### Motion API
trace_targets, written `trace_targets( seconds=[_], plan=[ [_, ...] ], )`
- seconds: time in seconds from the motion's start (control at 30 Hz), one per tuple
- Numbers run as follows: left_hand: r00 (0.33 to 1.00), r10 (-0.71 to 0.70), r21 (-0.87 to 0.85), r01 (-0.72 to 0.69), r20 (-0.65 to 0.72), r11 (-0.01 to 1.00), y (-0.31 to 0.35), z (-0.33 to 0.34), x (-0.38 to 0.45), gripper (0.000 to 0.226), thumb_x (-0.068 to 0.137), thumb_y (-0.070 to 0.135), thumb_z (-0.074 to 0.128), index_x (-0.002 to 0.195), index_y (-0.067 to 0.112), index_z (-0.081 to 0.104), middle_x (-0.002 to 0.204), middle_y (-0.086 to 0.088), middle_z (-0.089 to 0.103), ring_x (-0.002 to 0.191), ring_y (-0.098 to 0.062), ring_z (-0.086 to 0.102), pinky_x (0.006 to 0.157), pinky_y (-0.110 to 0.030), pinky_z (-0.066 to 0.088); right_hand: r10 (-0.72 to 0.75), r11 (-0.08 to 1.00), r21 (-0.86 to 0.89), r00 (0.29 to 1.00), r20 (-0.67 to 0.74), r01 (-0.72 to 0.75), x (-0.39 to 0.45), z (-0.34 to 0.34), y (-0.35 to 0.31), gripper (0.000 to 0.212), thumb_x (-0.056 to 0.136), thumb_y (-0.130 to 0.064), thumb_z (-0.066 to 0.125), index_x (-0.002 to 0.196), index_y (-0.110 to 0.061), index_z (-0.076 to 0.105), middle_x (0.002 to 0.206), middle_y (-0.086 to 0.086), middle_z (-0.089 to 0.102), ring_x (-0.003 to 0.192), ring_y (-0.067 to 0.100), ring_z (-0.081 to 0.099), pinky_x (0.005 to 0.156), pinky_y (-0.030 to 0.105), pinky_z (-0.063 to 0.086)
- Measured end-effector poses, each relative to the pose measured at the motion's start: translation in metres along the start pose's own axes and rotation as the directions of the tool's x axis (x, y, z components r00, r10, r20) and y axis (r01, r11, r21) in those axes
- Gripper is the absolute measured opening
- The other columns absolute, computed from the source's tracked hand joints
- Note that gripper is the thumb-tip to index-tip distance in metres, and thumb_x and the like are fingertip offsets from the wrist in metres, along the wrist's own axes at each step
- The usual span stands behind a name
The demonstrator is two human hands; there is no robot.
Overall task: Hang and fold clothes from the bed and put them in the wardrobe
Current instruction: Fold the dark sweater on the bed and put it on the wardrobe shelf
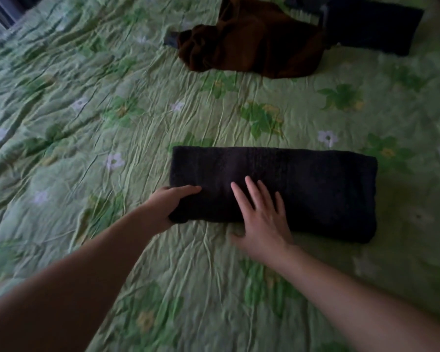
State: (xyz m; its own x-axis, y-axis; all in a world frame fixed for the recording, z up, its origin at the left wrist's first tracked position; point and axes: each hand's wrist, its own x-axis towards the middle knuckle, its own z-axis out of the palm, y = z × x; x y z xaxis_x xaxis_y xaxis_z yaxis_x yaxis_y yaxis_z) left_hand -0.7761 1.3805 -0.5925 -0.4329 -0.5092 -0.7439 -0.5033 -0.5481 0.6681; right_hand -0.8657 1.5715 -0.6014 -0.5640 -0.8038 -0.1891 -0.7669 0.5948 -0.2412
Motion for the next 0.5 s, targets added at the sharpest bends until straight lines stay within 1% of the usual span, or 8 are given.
trace_targets(
  seconds=[0.07,0.13,0.23,0.27,0.3,0.37,0.43,0.5],
  plan=[
    [0.997,0.016,-0.017,-0.014,0.070,1.000,0.009,0.007,-0.011,0.057,0.054,0.023,0.084,0.105,0.003,0.068,0.094,-0.017,0.068,0.064,-0.023,0.065,0.051,-0.024,0.045,0.066,0.993,0.100,0.997,-0.038,-0.062,-0.001,0.001,-0.012,0.111,0.076,-0.061,0.063,0.147,-0.037,-0.019,0.159,-0.002,-0.018,0.148,0.024,-0.008,0.118,0.053,0.001],
    [0.989,0.042,-0.050,-0.035,0.140,0.998,0.019,0.020,-0.025,0.051,0.063,0.022,0.077,0.108,0.000,0.067,0.098,-0.020,0.068,0.069,-0.024,0.065,0.053,-0.025,0.045,0.174,0.958,0.246,0.981,-0.084,-0.149,-0.001,-0.001,-0.025,0.114,0.071,-0.062,0.067,0.148,-0.040,-0.014,0.160,-0.004,-0.011,0.148,0.020,-0.004,0.118,0.051,0.004],
    [0.972,0.131,-0.109,-0.112,0.195,0.988,0.034,0.048,-0.049,0.042,0.073,0.011,0.070,0.113,0.000,0.063,0.099,-0.022,0.068,0.075,-0.028,0.066,0.054,-0.025,0.051,0.363,0.826,0.524,0.907,-0.213,-0.207,0.007,-0.003,-0.032,0.101,0.064,-0.056,0.069,0.149,-0.035,0.018,0.156,-0.003,0.024,0.143,0.015,0.026,0.116,0.051,0.022],
    [0.964,0.172,-0.112,-0.152,0.201,0.982,0.038,0.059,-0.057,0.041,0.075,0.008,0.069,0.115,0.002,0.062,0.100,-0.021,0.069,0.079,-0.028,0.067,0.057,-0.027,0.054,0.402,0.733,0.663,0.883,-0.242,-0.152,0.009,-0.004,-0.030,0.091,0.063,-0.051,0.069,0.144,-0.034,0.032,0.148,-0.005,0.040,0.136,0.014,0.039,0.110,0.051,0.033],
    [0.952,0.205,-0.106,-0.185,0.226,0.977,0.043,0.070,-0.065,0.041,0.078,0.006,0.069,0.118,0.006,0.060,0.102,-0.018,0.069,0.083,-0.028,0.068,0.061,-0.030,0.057,0.431,0.585,0.809,0.868,-0.246,-0.061,0.008,-0.007,-0.027,0.079,0.064,-0.043,0.072,0.137,-0.032,0.043,0.136,-0.008,0.053,0.126,0.012,0.051,0.103,0.047,0.042],
    [0.923,0.218,-0.075,-0.204,0.317,0.976,0.049,0.091,-0.076,0.045,0.082,0.008,0.068,0.124,0.015,0.056,0.101,-0.012,0.070,0.081,-0.024,0.070,0.065,-0.033,0.058,0.469,0.222,0.971,0.864,-0.182,0.084,0.003,-0.015,-0.011,0.057,0.065,-0.022,0.076,0.119,-0.027,0.059,0.107,-0.011,0.071,0.102,0.003,0.065,0.088,0.028,0.051],
    [0.888,0.215,-0.021,-0.226,0.405,0.974,0.051,0.109,-0.082,0.051,0.084,0.013,0.068,0.129,0.028,0.049,0.089,-0.005,0.067,0.058,-0.014,0.065,0.052,-0.025,0.053,0.503,-0.052,0.986,0.857,-0.111,0.159,-0.006,-0.027,0.006,0.046,0.056,-0.008,0.080,0.100,-0.020,0.068,0.085,-0.014,0.074,0.082,-0.001,0.068,0.073,0.015,0.051],
    [0.866,0.221,0.014,-0.254,0.449,0.967,0.049,0.128,-0.083,0.049,0.085,0.016,0.067,0.127,0.037,0.050,0.083,-0.001,0.062,0.052,-0.011,0.055,0.052,-0.022,0.045,0.556,-0.267,0.937,0.830,-0.040,0.224,-0.015,-0.036,0.026,0.040,0.049,-0.015,0.085,0.088,-0.017,0.077,0.088,-0.009,0.075,0.083,0.003,0.069,0.074,0.017,0.053]
  ],
)
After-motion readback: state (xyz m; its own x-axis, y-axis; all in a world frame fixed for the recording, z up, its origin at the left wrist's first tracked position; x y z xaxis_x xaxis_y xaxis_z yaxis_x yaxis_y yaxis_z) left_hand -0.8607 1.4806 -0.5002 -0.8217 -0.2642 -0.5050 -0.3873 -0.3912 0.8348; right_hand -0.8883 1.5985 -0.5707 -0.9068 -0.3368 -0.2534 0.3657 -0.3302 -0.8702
